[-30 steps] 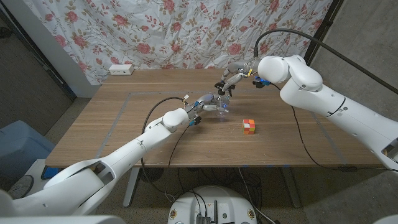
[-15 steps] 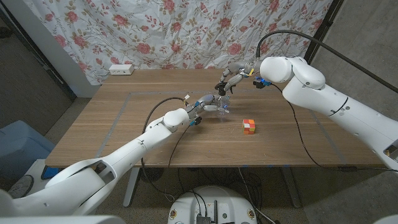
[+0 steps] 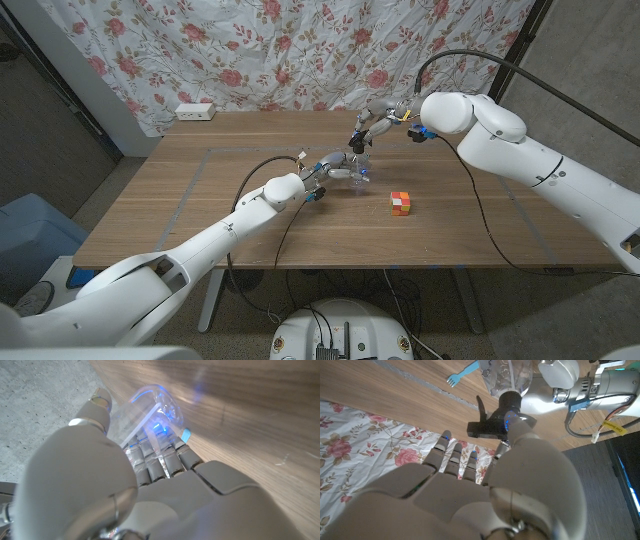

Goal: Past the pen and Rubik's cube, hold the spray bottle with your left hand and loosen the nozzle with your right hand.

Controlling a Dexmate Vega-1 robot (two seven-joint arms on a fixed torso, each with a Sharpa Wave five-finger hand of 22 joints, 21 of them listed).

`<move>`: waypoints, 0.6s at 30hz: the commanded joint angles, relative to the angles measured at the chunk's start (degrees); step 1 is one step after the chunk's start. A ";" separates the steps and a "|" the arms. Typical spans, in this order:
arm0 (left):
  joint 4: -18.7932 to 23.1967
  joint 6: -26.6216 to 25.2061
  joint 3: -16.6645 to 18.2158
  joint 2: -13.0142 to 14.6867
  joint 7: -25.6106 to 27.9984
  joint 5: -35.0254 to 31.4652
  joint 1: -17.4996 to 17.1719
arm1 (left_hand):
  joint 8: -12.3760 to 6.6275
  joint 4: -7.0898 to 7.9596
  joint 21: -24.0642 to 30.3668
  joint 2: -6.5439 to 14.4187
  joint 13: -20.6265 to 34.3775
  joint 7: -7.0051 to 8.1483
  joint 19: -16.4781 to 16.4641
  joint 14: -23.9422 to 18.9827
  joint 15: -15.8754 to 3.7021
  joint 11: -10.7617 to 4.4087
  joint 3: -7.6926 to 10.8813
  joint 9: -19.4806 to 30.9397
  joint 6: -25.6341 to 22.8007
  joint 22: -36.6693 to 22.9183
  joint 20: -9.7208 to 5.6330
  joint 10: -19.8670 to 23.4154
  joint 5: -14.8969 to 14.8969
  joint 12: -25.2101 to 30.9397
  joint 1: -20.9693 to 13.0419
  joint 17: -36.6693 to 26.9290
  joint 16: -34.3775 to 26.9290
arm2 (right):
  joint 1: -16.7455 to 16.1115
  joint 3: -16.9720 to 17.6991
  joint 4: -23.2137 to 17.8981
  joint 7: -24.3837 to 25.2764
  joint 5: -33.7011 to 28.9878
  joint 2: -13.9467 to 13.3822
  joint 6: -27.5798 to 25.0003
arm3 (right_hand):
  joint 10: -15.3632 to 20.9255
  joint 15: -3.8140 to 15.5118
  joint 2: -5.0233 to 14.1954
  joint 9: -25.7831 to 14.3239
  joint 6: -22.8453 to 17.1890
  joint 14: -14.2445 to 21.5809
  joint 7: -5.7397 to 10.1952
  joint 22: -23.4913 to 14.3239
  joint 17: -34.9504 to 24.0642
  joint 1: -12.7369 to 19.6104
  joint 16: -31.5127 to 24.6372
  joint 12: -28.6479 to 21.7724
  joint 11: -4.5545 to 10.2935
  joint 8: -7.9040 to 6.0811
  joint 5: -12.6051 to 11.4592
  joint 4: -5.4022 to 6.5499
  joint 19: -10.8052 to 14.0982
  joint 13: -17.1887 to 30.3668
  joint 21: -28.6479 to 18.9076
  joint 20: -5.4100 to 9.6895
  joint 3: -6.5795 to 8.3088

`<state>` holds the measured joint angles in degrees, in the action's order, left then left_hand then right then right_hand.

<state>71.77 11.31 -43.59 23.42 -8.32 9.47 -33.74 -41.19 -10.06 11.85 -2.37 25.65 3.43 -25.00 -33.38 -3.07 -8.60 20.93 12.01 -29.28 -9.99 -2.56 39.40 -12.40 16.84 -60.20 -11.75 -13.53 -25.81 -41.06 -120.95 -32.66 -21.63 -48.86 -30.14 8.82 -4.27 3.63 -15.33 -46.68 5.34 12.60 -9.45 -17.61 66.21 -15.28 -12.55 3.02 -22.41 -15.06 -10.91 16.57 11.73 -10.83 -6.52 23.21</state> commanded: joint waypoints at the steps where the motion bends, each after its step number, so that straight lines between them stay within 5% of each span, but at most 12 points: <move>1: 0.50 -0.39 -0.03 0.11 -0.09 0.14 -0.18 | -0.50 0.51 -0.09 8.05 0.21 -0.60 0.33 -0.38 -6.69 -0.04 0.83 -0.01 -0.91 -0.29 -1.72 0.70 -0.02 -0.19 6.43 -0.16 0.00 | -0.35 0.50 0.31 1.99 3.14 -0.80 0.47 | 0.80 0.62 0.31 -0.07 -1.76 -0.12 0.10 -0.15 -0.22 2.57 -0.43 -0.35 0.79 -0.98 -0.76 -0.13 -0.20 0.07 0.12 0.60 0.84; 9: 1.95 -1.15 0.21 0.70 0.72 -0.01 -0.92 | -0.51 0.53 -0.09 8.21 0.27 -0.66 0.35 -0.48 -6.66 0.10 0.98 -0.01 -0.94 -0.29 -1.70 0.84 -0.01 -0.23 6.55 -0.14 0.07 | -0.42 0.70 0.23 2.63 4.67 -1.31 0.53 | 1.22 1.47 0.63 0.05 -5.29 -1.07 0.02 -0.18 -0.51 6.63 -0.31 -0.19 1.41 -2.33 -1.81 -0.04 -0.89 0.05 0.22 1.39 1.76; 10: 2.12 -1.24 0.26 0.74 0.89 -0.02 -1.02 | -0.50 0.51 -0.09 8.19 0.27 -0.68 0.34 -0.51 -6.66 0.10 0.99 -0.02 -0.92 -0.29 -1.71 0.87 -0.01 -0.23 6.56 -0.12 0.08 | -0.51 0.80 0.16 2.78 4.90 -1.39 0.48 | 1.39 1.54 0.74 -0.13 -7.49 -1.21 -0.01 -0.21 -0.71 8.00 -0.41 -0.12 1.48 -3.33 -2.35 0.19 -1.34 0.03 0.22 1.56 1.89; 18: 2.08 -0.91 0.30 0.67 1.09 -0.08 -1.05 | -0.51 0.51 -0.09 8.29 0.31 -0.62 0.36 -0.53 -6.63 0.24 1.09 -0.02 -0.92 -0.29 -1.67 0.77 0.00 -0.35 6.63 -0.12 0.14 | 0.17 0.48 0.50 2.69 5.66 -1.88 1.82 | 1.81 2.03 0.99 0.10 -8.56 -1.85 0.00 -0.22 -0.96 9.21 -0.34 -0.18 1.80 -3.62 -2.81 0.18 -1.61 0.02 0.22 1.69 2.08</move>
<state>73.32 10.56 -43.52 23.94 -7.79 9.53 -34.41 -41.33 -10.05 11.85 -2.36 25.64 3.42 -24.99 -33.38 -3.07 -8.29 20.93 12.01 -29.28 -9.99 -2.56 39.71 -12.40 16.51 -60.20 -11.74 -13.53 -26.15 -40.44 -120.62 -30.37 -17.23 -50.09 -29.26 10.23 -2.49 4.46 -15.19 -54.59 3.75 12.53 -9.45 -18.24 74.58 -15.28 -12.57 4.42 -25.73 -17.42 -10.74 15.01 11.73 -10.83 -4.98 24.77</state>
